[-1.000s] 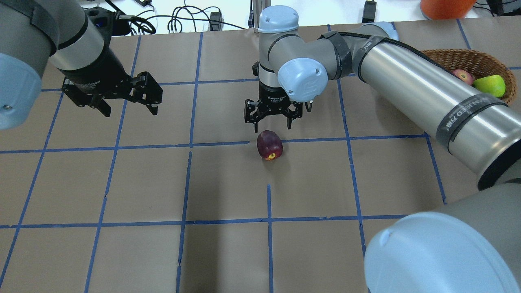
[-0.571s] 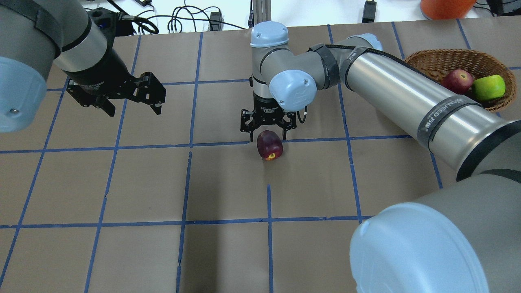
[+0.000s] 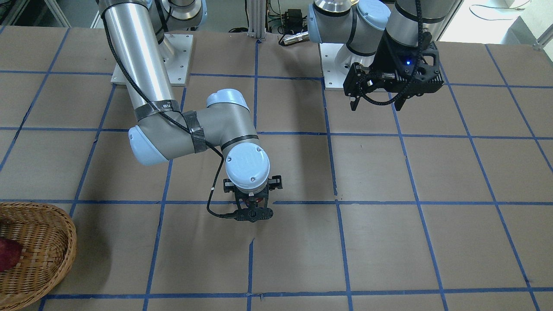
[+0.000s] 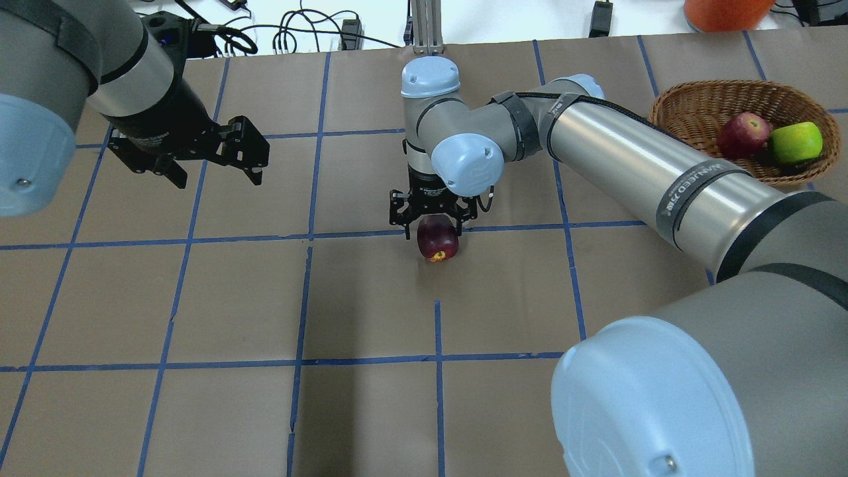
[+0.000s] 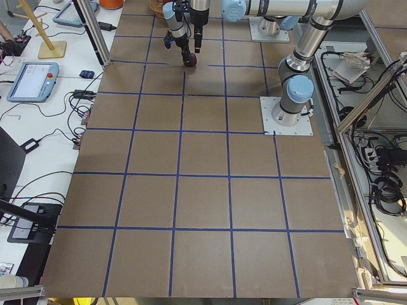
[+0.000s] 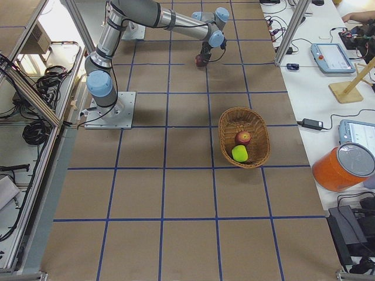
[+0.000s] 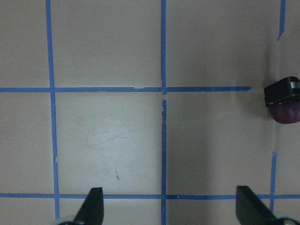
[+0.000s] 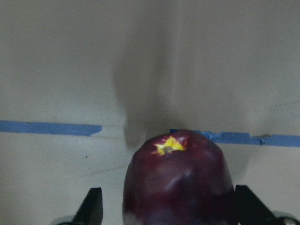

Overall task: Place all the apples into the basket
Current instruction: 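Carry the dark red apple into the basket with the right gripper and release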

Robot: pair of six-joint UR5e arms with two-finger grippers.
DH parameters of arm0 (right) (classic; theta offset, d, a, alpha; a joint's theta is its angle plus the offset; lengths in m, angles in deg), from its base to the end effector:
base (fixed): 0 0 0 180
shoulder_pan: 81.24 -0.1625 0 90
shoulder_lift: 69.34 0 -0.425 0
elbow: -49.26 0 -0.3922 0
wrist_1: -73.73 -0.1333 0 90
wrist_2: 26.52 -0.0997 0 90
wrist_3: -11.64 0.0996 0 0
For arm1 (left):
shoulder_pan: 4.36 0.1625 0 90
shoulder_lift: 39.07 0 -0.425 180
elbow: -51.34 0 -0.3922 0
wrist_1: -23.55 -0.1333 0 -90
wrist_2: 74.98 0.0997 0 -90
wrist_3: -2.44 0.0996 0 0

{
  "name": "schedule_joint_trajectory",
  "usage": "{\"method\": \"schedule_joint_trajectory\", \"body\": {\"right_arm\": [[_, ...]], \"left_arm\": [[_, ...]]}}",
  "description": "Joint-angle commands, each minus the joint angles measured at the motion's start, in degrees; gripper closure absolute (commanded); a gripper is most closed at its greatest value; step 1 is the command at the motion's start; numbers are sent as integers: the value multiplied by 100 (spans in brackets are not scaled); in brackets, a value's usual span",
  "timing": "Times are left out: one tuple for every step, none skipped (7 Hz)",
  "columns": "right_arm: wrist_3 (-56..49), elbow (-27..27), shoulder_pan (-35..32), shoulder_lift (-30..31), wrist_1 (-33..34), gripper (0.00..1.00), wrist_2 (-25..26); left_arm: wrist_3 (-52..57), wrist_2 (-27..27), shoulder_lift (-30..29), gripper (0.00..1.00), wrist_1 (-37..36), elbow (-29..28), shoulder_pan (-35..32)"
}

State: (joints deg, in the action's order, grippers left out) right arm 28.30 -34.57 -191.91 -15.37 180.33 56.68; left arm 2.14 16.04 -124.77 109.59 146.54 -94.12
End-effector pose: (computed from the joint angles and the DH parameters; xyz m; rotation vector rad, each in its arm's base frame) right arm 0.3703 -0.5705 0.1918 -0.0864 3.0770 0.3975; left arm -0.1296 -0.4657 0.4860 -0.0155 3.1227 -0.0834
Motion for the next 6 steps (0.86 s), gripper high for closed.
{"method": "schedule_joint_trajectory", "body": {"right_arm": [[-48, -413, 1, 25, 902, 95, 160], [-40, -328, 19, 77, 898, 100, 422], [-40, -301, 132, 287, 863, 100, 433], [-40, -196, 403, 646, 663, 100, 433], [-75, 66, 1006, 1049, -1, 100, 433], [-371, 269, 1656, 1236, -469, 100, 677]], "left_arm": [[-6, -6, 1, 0, 0, -1, 3], [-6, -6, 1, 0, 0, -1, 3], [-6, -6, 1, 0, 0, -1, 3], [-6, -15, 1, 0, 0, -10, 3], [-6, -6, 1, 0, 0, -10, 3], [-6, -15, 1, 0, 9, -19, 11]]}}
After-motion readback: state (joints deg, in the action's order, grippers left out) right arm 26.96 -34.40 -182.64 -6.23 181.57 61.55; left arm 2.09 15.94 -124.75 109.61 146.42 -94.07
